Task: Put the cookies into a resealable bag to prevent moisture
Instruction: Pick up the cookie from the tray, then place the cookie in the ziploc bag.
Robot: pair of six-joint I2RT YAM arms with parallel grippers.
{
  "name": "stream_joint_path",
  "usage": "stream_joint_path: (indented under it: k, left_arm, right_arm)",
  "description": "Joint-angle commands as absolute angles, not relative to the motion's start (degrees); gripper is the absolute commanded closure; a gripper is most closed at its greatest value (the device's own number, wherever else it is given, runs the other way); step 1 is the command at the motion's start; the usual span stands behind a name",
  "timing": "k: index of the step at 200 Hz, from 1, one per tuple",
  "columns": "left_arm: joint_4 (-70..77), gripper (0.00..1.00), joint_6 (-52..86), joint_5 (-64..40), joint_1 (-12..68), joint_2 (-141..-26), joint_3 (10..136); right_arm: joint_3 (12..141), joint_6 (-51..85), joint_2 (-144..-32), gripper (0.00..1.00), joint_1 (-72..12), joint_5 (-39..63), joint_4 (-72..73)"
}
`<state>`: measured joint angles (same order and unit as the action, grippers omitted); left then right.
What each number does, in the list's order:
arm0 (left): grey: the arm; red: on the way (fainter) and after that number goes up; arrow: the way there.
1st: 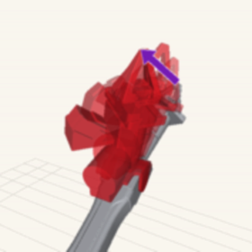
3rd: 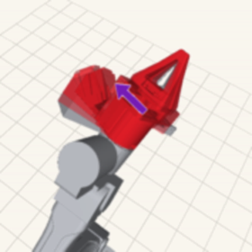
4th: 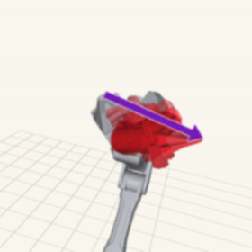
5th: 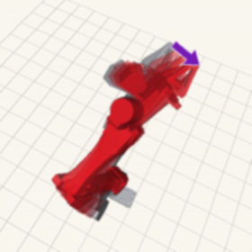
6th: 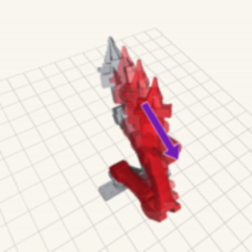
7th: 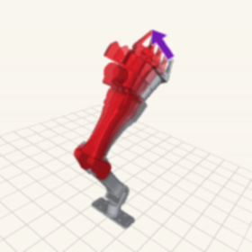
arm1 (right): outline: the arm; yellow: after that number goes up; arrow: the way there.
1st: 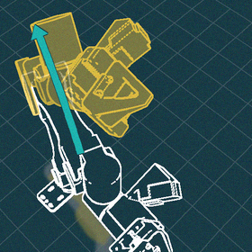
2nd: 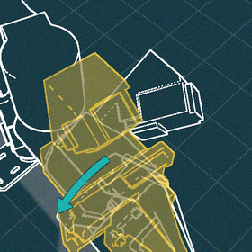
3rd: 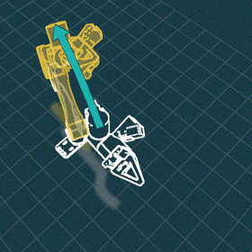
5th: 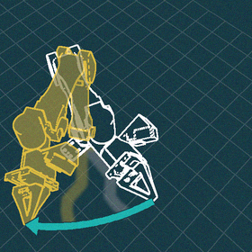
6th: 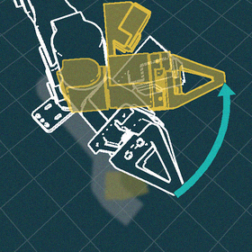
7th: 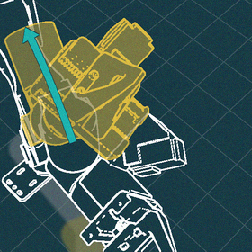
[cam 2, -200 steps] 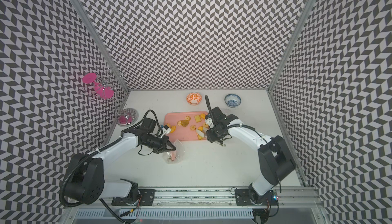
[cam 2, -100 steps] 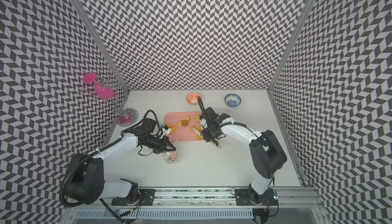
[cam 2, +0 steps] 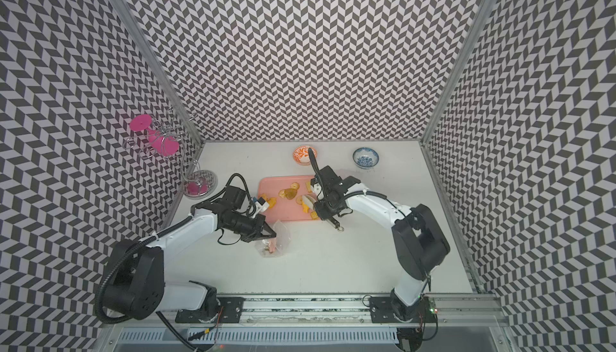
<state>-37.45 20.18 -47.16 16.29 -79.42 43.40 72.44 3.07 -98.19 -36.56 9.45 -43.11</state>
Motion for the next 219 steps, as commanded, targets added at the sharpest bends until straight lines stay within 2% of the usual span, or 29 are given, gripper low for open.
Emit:
stream_joint_path:
  k: [1, 64, 103, 140, 195, 219]
  left_arm:
    - [-36.7, 1.00, 19.3, -46.8, 15.9, -80.0, 44.2]
    - [-36.7, 1.00, 19.9, -46.5, 15.7, -82.2, 47.6]
    - [-36.5, 1.00, 20.5, -46.7, 15.1, -83.6, 49.3]
    - [-36.9, 1.00, 21.4, -47.4, 14.9, -83.0, 50.6]
    - [-37.3, 1.00, 22.3, -48.3, 14.7, -81.6, 50.7]
    - [-37.1, 1.00, 22.3, -48.5, 14.7, -81.3, 50.5]
  right_arm:
    - [74.3, 4.0, -94.8, 0.82, -36.2, 12.8, -39.5]
    - [72.4, 4.9, -86.8, 0.84, -35.0, 19.5, -39.1]
    - [67.8, 8.3, -79.5, 0.84, -39.2, 24.7, -37.8]
    - [64.4, 9.9, -77.1, 0.84, -43.8, 20.7, -38.5]
    - [65.3, 7.9, -79.4, 0.84, -48.4, 12.1, -41.7]
    - [66.9, 7.6, -80.6, 0.79, -50.2, 12.2, -41.5]
